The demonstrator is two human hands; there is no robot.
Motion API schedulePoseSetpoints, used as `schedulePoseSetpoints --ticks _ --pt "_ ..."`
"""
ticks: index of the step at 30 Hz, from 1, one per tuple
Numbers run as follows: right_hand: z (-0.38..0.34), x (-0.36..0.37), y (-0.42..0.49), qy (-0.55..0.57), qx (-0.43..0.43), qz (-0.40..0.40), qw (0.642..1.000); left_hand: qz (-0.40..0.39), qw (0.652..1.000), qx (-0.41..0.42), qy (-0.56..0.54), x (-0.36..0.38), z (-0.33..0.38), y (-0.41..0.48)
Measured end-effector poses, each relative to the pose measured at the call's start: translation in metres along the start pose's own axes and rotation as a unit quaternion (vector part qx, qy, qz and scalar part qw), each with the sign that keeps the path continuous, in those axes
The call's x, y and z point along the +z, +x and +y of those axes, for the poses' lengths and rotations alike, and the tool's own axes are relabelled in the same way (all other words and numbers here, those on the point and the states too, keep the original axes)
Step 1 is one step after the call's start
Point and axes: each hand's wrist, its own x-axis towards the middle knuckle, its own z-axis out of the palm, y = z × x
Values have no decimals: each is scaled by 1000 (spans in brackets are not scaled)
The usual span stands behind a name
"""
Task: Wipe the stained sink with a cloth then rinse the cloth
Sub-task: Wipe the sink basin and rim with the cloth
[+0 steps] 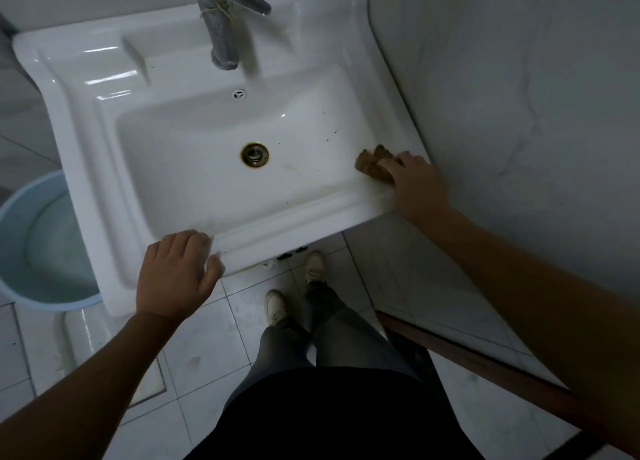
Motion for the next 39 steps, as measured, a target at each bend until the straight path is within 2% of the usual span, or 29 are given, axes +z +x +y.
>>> schedulePoseSetpoints --ticks 4,9,11,15,18,20,23,27,30,34,37,39 --pt "-47 18 -16 96 -25 46 994 7 1000 1 0 -2 1 0" --pt "-125 23 -34 222 -101 42 969 11 1000 3 6 -2 0 0" --pt "-163 23 -41 247 -136 16 959 -2 1000 0 16 -1 -1 1" --pt "-217 17 -39 231 -234 -57 943 -39 999 -32 18 -7 -5 -3" --pt "-202 6 -22 221 -281 -72 931 -21 998 -59 31 -22 -24 -22" --pt "-180 1 -14 193 -288 -63 936 -7 996 -70 50 -29 -44 -40" --pt "-162 0 -11 147 -310 -100 934 -25 996 -50 70 -26 -62 -54" --pt "-180 8 -14 176 -367 -127 905 -18 997 -63 38 -15 -58 -52" --pt "-208 15 -17 182 -406 -117 888 3 997 -82 17 -10 -57 -51" --pt "-265 15 -16 201 -388 -130 890 27 995 -92 -2 -8 -58 -50" --pt "-316 17 -17 226 -334 -131 906 58 994 -94 -17 -8 -57 -50" --pt "-343 19 -13 302 -272 -141 903 83 990 -115 -27 -9 -55 -51"
